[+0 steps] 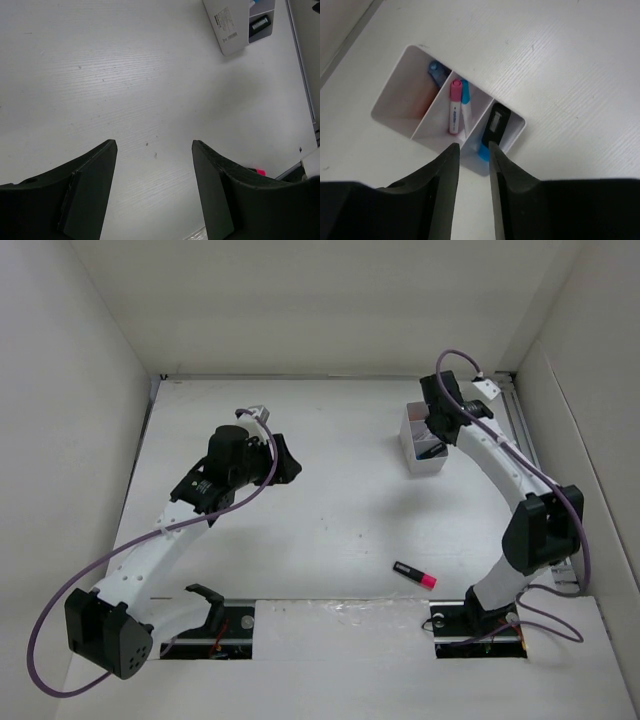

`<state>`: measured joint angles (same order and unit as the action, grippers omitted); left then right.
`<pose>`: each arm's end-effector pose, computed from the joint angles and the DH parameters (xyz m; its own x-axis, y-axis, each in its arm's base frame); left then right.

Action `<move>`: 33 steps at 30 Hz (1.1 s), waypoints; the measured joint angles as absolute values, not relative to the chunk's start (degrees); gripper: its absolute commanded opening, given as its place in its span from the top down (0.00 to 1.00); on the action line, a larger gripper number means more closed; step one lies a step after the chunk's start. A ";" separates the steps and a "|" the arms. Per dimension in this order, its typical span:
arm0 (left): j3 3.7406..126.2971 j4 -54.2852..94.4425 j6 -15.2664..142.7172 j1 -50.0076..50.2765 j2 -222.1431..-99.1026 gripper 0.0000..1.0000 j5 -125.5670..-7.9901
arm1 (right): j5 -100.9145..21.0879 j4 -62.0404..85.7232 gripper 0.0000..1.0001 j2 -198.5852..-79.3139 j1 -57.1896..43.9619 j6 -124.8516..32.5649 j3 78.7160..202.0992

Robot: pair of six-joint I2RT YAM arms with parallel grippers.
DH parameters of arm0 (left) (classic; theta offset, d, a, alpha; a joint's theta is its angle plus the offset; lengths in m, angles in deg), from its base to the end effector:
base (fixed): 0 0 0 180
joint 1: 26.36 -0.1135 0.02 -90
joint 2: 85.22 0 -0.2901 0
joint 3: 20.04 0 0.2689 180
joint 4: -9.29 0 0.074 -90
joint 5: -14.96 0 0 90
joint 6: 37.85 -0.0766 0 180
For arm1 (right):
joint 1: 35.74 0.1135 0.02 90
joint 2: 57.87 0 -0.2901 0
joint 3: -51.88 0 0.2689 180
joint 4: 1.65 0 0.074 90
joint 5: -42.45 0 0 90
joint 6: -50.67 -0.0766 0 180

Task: Sort the stationery into containers
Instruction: Place the pen in the storage box, then pick up the pen from the center of the board.

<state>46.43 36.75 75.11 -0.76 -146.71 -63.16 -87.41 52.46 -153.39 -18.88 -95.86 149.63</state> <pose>0.2521 -0.1383 0.3348 -0.5494 -0.1601 -0.8201 0.4128 0.8014 -0.4329 0.3957 0.0686 0.3082 -0.2851 0.5827 -0.7611 0.7141 0.6588 0.2369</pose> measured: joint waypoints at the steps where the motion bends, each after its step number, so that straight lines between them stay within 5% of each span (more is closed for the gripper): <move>1: 46.43 36.64 75.08 -0.76 -146.71 0.41 -63.18 | -86.49 53.16 0.80 -152.06 -18.40 -94.81 149.22; 4: 46.43 36.55 75.08 -0.76 -146.71 0.41 -63.20 | -78.84 55.85 0.95 -148.32 -16.23 -90.90 148.45; 7: 46.43 36.53 75.08 -0.76 -146.71 0.41 -63.20 | -70.73 60.35 0.92 -146.79 -12.36 -87.49 147.75; 11: 46.50 36.60 74.87 -0.76 -146.71 0.41 -63.34 | -60.74 68.17 0.61 -147.67 -3.93 -82.75 143.95; 12: 46.63 36.60 74.71 -0.76 -146.73 0.41 -63.58 | -59.02 70.23 0.43 -148.30 -1.76 -81.83 142.99; 16: 48.53 36.68 73.88 -0.76 -147.00 0.41 -64.67 | -53.99 75.56 0.20 -149.98 3.94 -79.60 139.51; 33: 54.65 38.28 72.92 -1.59 -140.64 0.41 -68.01 | -49.88 75.89 0.13 -157.26 4.77 -83.18 123.78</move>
